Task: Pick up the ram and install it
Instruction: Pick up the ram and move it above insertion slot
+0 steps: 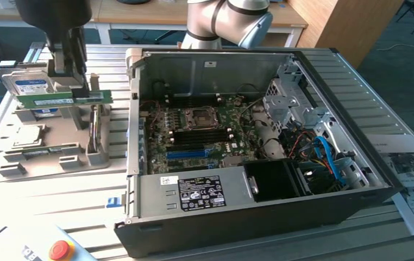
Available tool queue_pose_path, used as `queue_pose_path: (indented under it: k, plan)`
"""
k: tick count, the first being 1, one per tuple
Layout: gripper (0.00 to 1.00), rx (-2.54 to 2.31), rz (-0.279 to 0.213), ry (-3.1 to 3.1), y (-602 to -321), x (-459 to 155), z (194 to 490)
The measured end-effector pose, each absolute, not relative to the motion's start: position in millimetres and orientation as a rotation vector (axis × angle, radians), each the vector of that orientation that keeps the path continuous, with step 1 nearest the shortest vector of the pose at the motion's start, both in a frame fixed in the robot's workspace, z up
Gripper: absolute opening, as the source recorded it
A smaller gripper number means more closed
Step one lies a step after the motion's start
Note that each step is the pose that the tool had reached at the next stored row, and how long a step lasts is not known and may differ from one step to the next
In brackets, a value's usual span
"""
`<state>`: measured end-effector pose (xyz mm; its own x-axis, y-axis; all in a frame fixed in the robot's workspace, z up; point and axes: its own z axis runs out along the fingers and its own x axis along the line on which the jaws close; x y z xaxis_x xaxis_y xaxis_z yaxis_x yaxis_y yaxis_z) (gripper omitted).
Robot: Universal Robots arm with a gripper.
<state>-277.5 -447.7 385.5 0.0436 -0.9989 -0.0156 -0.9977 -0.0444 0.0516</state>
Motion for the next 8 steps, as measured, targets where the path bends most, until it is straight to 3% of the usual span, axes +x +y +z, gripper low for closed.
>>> queue_pose_path:
  k: [8]
  plan:
    - [0.12, 2.250, -0.073, -2.153, -448, -259, 385]
